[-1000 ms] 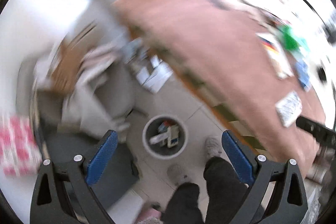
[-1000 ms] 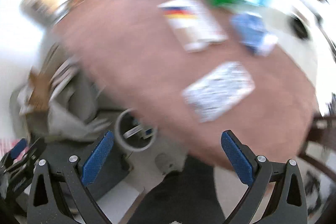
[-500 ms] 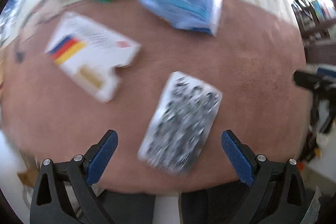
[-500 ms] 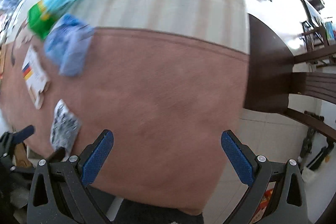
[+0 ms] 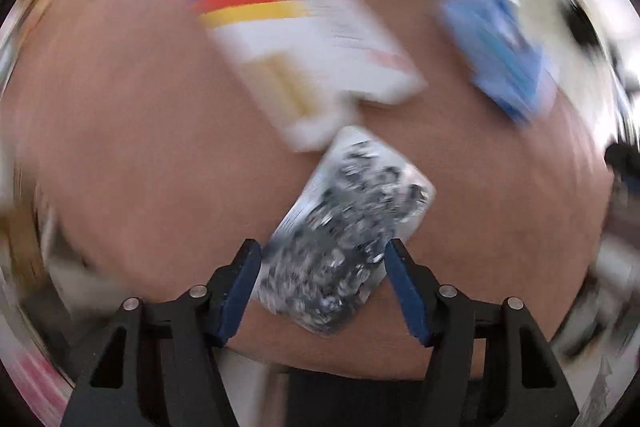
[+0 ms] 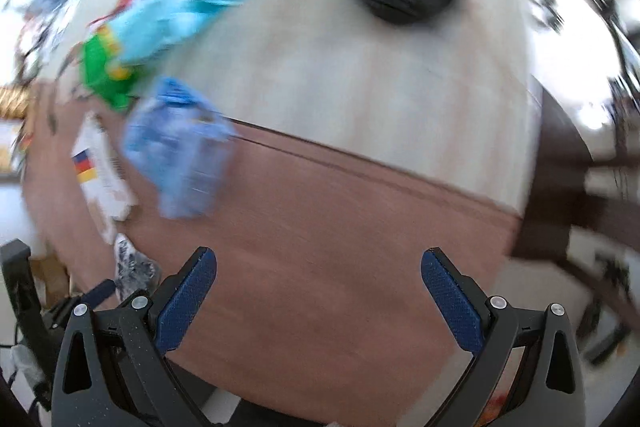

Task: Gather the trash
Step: 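Grasp the silver blister pack with the left tool while the right grasps the clear plastic bag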

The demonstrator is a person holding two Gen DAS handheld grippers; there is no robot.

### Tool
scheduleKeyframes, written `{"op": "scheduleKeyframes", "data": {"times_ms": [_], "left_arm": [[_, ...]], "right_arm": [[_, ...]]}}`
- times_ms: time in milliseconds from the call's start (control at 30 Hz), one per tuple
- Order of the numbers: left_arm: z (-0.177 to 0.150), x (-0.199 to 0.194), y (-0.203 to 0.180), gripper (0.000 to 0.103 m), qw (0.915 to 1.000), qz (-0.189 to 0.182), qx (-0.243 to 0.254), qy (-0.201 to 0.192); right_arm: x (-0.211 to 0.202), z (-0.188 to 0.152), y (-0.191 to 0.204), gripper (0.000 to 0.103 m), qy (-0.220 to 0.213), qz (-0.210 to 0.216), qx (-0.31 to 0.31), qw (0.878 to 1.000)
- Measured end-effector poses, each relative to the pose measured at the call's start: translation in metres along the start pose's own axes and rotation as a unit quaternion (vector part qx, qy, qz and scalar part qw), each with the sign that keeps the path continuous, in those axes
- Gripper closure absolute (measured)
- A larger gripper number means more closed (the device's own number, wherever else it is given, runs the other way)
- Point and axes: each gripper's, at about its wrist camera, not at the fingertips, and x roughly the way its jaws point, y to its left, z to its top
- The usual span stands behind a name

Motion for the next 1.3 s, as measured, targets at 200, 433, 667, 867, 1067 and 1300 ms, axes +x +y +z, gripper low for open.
{"op": "scheduleKeyframes", "data": {"times_ms": [200, 433, 667, 867, 1067, 1300], "left_arm": [[-0.004, 0.003, 0.039, 0.039, 0.9946, -0.034, -0.098, 0.006], [0.001, -0.004, 0.003, 0.040, 0.9997, -0.016, 0.018, 0.001], [0.016, 0.004, -0.065, 0.040, 0.9876, 0.043, 0.150, 0.022], [0.023, 0.000, -0.065, 0.039, 0.9922, -0.099, 0.032, 0.069], [0.021, -0.011, -0.083, 0.039, 0.9907, -0.122, 0.011, 0.059], [0.033, 0.002, -0.148, 0.039, 0.9829, 0.009, 0.174, 0.060]], "right_arm": [[0.012, 0.036, 0.079, 0.000, -0.022, -0.042, -0.164, 0.985], [0.050, 0.058, 0.116, 0.001, 0.010, -0.073, -0.248, 0.966], [0.050, 0.033, 0.088, 0.050, 0.053, -0.051, -0.209, 0.975], [0.039, 0.005, 0.028, 0.050, 0.085, -0.009, -0.105, 0.991], [0.027, 0.002, -0.032, 0.047, 0.075, -0.007, -0.035, 0.997], [0.035, -0.005, -0.031, 0.023, 0.079, -0.029, -0.055, 0.995]]}}
